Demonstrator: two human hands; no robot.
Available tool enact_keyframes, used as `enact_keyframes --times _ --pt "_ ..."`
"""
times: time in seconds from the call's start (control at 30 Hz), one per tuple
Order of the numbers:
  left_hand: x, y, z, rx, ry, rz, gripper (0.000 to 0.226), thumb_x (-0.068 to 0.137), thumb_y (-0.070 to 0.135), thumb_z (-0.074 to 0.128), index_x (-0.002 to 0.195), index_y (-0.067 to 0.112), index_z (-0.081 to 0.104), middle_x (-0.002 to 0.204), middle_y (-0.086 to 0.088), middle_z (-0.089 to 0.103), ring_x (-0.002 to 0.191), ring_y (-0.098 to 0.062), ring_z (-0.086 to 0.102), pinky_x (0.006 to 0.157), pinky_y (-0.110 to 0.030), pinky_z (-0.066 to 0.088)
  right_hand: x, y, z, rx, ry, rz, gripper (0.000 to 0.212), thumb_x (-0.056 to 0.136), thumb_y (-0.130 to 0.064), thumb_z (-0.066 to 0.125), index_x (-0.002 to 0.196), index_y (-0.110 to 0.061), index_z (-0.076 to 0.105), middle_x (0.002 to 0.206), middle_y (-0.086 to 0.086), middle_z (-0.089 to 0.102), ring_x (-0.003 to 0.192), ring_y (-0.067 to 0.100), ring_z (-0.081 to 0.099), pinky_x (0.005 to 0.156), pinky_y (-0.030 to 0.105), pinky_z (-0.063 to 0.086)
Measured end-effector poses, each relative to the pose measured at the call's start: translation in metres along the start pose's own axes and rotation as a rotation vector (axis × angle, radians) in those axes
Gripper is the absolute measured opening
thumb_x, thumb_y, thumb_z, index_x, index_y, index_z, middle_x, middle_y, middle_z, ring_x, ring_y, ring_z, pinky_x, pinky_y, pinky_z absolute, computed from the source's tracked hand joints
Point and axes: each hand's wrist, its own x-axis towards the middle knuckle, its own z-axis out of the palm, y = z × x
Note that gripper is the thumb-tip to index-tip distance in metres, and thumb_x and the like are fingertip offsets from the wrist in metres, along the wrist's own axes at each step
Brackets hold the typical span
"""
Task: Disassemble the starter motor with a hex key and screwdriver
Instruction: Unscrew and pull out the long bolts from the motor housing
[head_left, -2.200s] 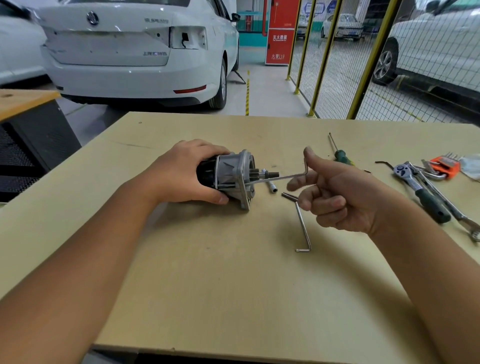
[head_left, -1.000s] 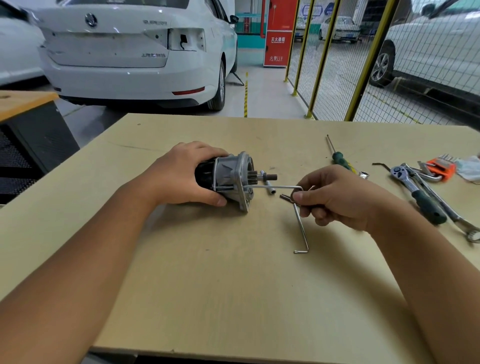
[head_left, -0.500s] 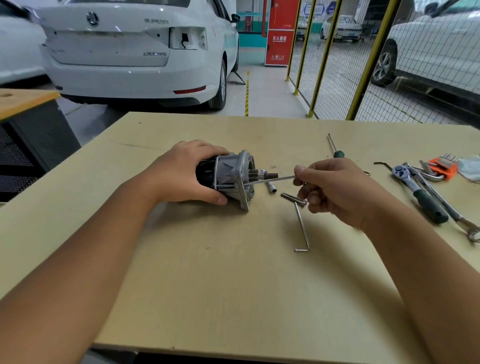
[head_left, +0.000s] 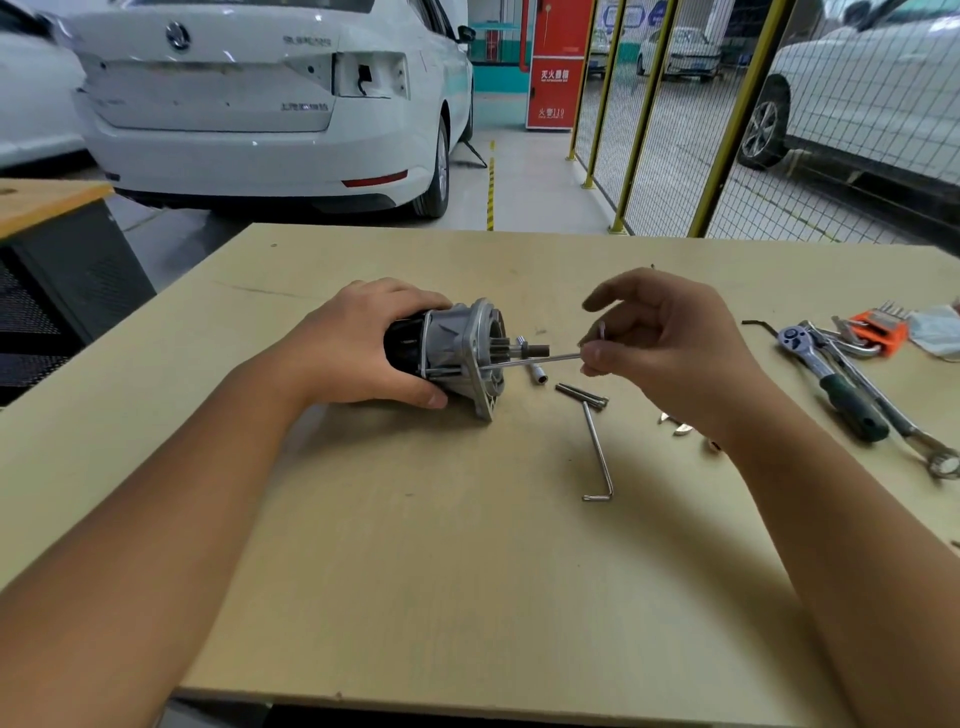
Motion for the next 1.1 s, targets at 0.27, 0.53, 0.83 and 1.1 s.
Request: enact_keyframes --times 0.27,0.53,0.83,1.1 --pt "0.001 -0.003 0.001 -0.009 0.004 0.006 0.102 0.045 0.075 0.083 0.139 0.047 0.056 0.132 0.021 0.058 0.125 -0.011 0.051 0.108 -0.046 0.045 -0.002 0.004 0.006 0.469 -0.048 0.380 0.004 0.086 0.006 0.068 0.089 0.005 0.070 0.083 0.024 0.069 0.070 0.026 0.072 0.065 0.032 0.059" --pt "0.001 -0.004 0.001 -0.011 0.001 0.003 0.103 0.044 0.076 0.082 0.139 0.049 0.054 0.133 0.022 0.057 0.127 -0.013 0.050 0.109 -0.046 0.044 0.002 -0.005 0.022 0.874 0.045 0.693 0.035 0.100 -0.030 0.060 0.088 0.003 0.067 0.085 0.018 0.071 0.073 0.024 0.076 0.060 0.033 0.061" --pt "0.001 -0.005 0.001 -0.014 -0.001 -0.001 0.103 0.044 0.075 0.083 0.140 0.050 0.054 0.134 0.023 0.056 0.128 -0.011 0.050 0.109 -0.046 0.045 0.000 -0.008 0.005 0.565 -0.250 0.918 0.057 0.084 -0.064 0.060 0.062 -0.012 0.066 0.057 0.002 0.053 0.036 0.011 0.039 0.035 0.021 0.035" --pt "0.001 -0.005 0.001 -0.002 -0.002 -0.006 0.104 0.045 0.077 0.082 0.140 0.050 0.053 0.135 0.022 0.056 0.128 -0.013 0.050 0.109 -0.048 0.045 0.003 -0.007 -0.002 0.861 -0.415 0.943 0.035 0.070 -0.037 0.077 0.077 -0.004 0.068 0.060 0.001 0.054 0.034 0.003 0.041 0.030 0.019 0.037"
